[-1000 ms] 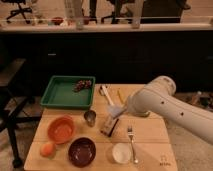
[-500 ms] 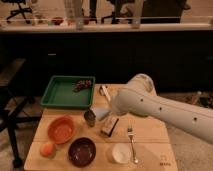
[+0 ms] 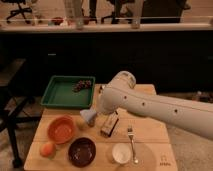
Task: Place towel in red bowl
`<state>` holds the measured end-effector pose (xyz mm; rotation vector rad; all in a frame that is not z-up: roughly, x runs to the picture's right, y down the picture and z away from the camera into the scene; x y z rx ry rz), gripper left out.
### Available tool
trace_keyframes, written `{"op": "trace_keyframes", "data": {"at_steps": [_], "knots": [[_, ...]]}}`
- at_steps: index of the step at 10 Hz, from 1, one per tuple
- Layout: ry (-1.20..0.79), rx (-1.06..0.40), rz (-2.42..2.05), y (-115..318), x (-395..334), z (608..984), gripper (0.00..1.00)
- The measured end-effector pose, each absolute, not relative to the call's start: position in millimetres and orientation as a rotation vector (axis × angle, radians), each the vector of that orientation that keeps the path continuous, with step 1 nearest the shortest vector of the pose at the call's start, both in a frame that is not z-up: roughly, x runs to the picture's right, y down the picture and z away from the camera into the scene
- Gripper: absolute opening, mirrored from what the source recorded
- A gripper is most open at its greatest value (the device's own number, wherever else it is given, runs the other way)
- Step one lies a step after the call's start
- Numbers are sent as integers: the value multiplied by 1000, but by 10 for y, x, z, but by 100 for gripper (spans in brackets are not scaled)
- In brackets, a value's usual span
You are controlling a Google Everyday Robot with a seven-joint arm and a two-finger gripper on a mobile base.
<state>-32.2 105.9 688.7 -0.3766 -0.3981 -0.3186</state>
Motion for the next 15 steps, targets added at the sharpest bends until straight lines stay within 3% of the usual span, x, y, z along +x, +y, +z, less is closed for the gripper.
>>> {"op": "trace_keyframes", "data": {"at_steps": [10, 15], "knots": [[-415, -381, -360, 1097, -429, 6857, 0], [-469, -367, -475, 1021, -1332, 6763, 0]]}}
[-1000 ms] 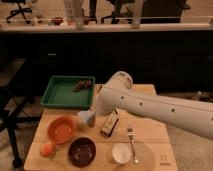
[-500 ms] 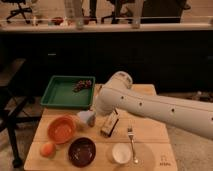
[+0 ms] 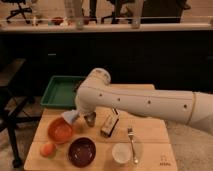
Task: Place towel in red bowl
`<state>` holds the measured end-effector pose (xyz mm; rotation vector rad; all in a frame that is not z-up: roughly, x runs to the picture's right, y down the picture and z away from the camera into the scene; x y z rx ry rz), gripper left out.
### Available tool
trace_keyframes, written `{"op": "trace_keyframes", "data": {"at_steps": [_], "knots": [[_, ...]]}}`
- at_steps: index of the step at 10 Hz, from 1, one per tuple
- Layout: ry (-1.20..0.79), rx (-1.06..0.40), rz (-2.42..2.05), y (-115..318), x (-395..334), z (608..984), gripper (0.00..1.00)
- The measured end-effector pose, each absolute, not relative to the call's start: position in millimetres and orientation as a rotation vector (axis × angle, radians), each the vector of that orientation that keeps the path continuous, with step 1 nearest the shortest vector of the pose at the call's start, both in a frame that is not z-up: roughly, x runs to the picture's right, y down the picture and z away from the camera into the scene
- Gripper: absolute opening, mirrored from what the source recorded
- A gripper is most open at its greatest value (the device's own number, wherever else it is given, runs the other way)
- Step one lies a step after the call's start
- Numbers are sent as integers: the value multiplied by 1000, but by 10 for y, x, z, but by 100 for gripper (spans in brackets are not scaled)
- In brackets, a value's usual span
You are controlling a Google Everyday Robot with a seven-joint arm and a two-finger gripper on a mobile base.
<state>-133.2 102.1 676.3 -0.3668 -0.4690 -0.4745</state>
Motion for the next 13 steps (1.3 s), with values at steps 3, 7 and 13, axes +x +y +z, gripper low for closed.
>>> {"op": "trace_keyframes", "data": {"at_steps": [3, 7, 13], "knots": [[-516, -380, -560, 1063, -1802, 6729, 0], [-578, -449, -593, 1290, -2000, 6866, 0], [-622, -554, -635, 1594, -2238, 7092, 0]]}}
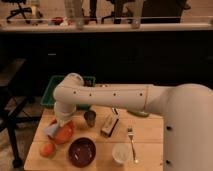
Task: Place towel in red bowl
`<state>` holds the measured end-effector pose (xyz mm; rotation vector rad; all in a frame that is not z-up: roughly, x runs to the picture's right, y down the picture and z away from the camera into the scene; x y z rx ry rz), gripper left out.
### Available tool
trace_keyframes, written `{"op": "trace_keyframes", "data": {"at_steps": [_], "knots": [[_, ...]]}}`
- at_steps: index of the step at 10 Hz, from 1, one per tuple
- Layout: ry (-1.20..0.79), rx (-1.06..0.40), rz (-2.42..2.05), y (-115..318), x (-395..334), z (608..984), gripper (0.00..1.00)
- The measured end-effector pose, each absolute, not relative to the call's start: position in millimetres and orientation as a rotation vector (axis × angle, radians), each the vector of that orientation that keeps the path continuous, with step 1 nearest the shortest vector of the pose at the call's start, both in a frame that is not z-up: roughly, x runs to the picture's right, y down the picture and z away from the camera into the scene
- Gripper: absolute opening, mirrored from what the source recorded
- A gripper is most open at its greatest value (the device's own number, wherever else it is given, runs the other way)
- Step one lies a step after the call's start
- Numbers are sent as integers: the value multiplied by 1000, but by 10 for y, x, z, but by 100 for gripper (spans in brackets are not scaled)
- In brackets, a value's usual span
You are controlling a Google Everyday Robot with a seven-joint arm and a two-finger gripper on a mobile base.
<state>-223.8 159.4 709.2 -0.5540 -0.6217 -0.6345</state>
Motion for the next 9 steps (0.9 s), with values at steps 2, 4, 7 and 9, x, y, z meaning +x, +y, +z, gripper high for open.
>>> {"op": "trace_keyframes", "data": {"at_steps": [2, 4, 7, 9], "knots": [[-627, -570, -645, 1629, -2314, 7148, 0], [-635, -586, -655, 1666, -2405, 7213, 0], [-641, -607, -643, 1687, -2407, 7363, 0], [-645, -620, -626, 1703, -2389, 7472, 0]]}}
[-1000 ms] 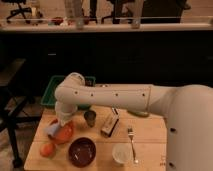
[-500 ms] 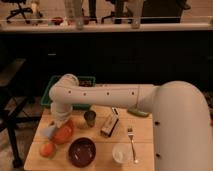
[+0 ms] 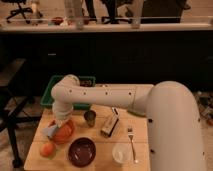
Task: Place towel in red bowl
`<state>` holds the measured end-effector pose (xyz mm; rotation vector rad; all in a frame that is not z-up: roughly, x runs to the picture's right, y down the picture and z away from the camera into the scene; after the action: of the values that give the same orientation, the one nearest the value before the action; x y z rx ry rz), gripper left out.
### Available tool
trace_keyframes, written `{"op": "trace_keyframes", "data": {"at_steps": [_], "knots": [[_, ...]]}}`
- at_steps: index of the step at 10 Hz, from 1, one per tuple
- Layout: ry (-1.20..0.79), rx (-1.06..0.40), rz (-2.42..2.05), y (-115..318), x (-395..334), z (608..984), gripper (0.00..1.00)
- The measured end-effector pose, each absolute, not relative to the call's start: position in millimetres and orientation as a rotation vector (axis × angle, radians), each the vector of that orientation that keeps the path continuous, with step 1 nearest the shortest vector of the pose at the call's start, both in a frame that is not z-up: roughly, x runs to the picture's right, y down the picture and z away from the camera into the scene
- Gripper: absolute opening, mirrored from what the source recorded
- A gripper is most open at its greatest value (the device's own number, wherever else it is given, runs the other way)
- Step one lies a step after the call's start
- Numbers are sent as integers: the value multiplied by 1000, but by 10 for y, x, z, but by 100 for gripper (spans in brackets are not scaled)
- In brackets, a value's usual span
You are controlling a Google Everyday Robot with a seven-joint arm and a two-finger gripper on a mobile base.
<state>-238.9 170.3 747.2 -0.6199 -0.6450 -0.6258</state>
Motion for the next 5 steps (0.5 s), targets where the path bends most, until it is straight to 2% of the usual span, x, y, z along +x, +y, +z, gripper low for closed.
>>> {"op": "trace_keyframes", "data": {"at_steps": [2, 3, 5], "knots": [[-647, -621, -619, 1697, -2364, 7500, 0], [-647, -621, -620, 1699, -2370, 7497, 5], [-647, -621, -621, 1701, -2374, 7497, 23]]}}
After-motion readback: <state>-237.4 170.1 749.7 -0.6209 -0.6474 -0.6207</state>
